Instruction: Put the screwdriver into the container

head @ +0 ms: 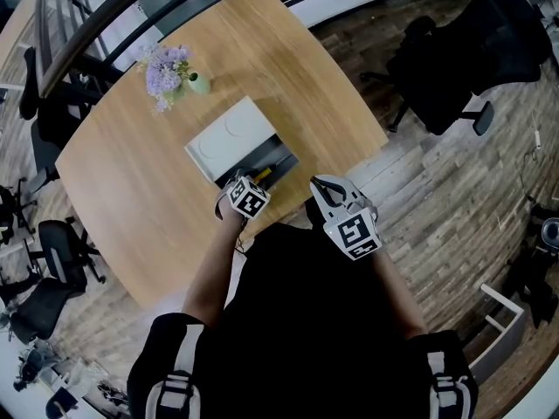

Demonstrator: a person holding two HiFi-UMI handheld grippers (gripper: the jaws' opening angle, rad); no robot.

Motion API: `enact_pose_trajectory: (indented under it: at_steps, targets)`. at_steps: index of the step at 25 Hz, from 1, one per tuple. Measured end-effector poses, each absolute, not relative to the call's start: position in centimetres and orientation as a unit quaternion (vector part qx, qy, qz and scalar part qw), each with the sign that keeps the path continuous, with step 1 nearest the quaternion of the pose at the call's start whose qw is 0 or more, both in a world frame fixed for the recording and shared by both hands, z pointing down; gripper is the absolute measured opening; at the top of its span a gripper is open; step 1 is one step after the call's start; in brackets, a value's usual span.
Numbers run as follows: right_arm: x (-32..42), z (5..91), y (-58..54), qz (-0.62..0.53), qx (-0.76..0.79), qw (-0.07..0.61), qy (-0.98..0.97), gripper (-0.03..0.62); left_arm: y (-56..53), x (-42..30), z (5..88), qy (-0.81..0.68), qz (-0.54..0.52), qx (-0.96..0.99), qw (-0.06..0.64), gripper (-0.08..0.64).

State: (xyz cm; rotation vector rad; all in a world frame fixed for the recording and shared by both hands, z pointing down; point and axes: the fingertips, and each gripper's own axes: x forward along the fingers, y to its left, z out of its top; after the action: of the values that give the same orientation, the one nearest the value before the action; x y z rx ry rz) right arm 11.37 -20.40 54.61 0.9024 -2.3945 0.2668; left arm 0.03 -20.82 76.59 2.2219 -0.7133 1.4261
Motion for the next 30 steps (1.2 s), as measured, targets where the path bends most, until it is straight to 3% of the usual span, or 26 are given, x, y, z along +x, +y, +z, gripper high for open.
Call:
enact_pose_trajectory:
  at_steps: [10, 19, 24, 30]
  targets:
    - [10.8, 54.0, -19.8, 0.091, 0.338, 0.277, -0.895, 0.025, -21.3, 0.9, 73.8, -0.269, 0.453, 0.819, 0.229, 0.131]
    - [9.9, 53.3, -19.1, 0.077, 0.343, 0.271, -0.896, 0.025, -21.0, 0.0, 69.9, -0.309, 0.382, 0.845, 0.211, 0.028]
    - [9.4, 52.8, -18.9, 0.068, 0.357, 0.264, -0.893, 0.025, -20.3, -0.4, 66.6, -0.324, 0.305, 0.861, 0.247, 0.023]
    - [9.1, 52.4, -17.9, 0.064, 0.376, 0.259, -0.888, 0.025, -19.8, -0.2, 62.5, -0.322, 0.261, 0.882, 0.225, 0.021]
